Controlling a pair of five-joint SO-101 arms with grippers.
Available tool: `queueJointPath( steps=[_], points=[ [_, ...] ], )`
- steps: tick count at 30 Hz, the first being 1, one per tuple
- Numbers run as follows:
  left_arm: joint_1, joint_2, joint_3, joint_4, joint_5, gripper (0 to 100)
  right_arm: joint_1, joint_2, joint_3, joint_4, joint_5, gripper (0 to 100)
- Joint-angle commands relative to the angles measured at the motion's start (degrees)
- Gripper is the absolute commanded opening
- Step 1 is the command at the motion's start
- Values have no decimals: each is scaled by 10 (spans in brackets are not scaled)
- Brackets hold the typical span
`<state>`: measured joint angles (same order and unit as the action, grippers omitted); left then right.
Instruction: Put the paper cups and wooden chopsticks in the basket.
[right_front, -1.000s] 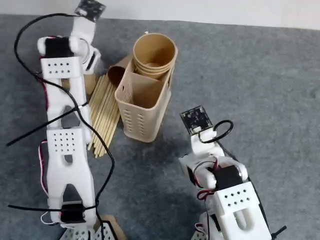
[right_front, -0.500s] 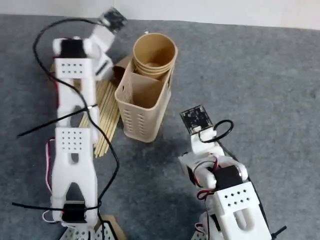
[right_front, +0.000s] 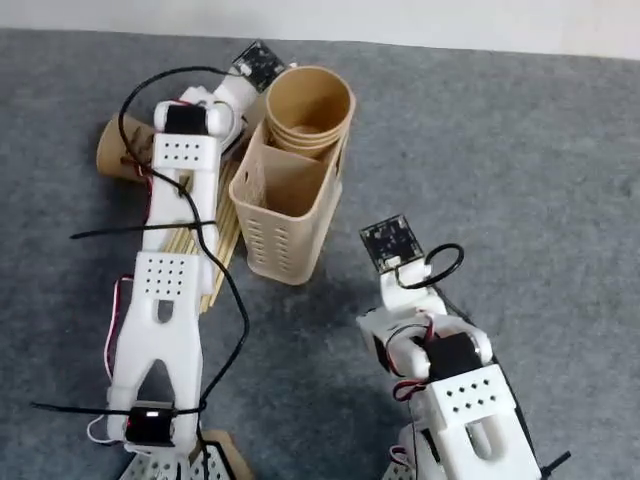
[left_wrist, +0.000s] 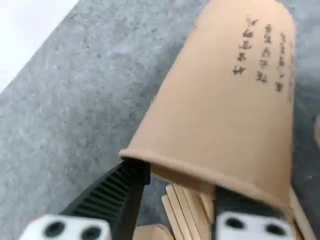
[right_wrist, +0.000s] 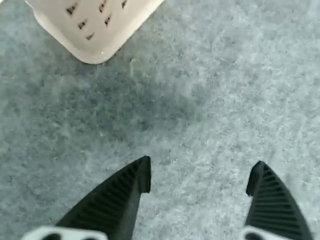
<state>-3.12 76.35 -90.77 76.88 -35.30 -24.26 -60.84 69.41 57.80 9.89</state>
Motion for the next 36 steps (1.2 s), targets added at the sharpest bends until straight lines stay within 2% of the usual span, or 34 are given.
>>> queueJointPath(
  steps=[1,8,10,18,20,23,25,29,36],
  points=[
    [-9,-3,-20,-30,8,21,-3,-8,-3,-8,6,310],
    [-41,-38,-47,-24,13,4,-3,-7,-3,-8,6,310],
    [-52,-67,-47,-12,38,4,-3,-7,-3,-8,6,310],
    [-69,-191,-46,81,49,11,-3,-7,-2,-8,4,310],
    [-66,-197,-45,114,49,73,-3,-7,-2,-8,4,310],
    [-56,-197,-45,186,49,240,-1,-7,-2,-8,4,310],
    [-43,-196,-45,220,42,260,-1,-7,-2,-8,4,310],
    [-19,-182,-44,205,9,252,-1,-7,-2,-8,4,310],
    [13,-86,-46,57,8,253,-1,-7,-2,-8,5,310]
  ],
)
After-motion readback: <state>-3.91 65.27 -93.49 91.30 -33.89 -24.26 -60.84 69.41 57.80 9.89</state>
